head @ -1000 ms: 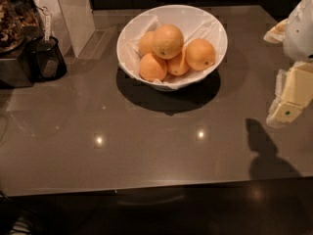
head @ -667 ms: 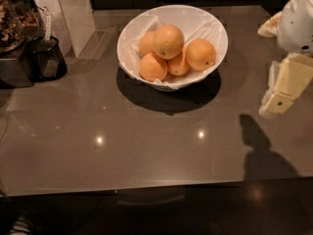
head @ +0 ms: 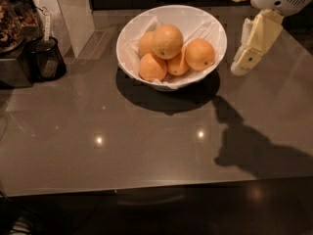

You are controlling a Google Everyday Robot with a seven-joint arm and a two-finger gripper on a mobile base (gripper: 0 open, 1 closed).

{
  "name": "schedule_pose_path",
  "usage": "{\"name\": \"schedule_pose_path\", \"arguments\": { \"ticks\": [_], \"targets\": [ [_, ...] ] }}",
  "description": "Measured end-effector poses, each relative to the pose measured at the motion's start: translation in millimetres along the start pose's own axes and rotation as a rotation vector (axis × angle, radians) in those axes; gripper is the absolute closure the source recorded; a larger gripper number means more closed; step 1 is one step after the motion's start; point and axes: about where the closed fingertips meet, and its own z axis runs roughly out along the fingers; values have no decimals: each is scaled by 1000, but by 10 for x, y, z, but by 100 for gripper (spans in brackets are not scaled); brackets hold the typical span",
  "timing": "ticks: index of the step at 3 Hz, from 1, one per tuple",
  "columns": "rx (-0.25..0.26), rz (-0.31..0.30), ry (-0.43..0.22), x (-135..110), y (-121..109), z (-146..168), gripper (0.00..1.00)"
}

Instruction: Pick orange from white bowl

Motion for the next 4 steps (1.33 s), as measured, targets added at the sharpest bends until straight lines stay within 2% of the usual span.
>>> {"name": "schedule_pose_path", "arguments": {
  "ticks": [1,2,3,4],
  "targets": [
    [-1,0,0,-1,0,5,0],
    [-7,-16,-28,-93,-162,167,0],
    [-44,-62,-56,-271,-378,455,0],
    [-77,-81,-71,-392,-539,777,0]
  ]
}}
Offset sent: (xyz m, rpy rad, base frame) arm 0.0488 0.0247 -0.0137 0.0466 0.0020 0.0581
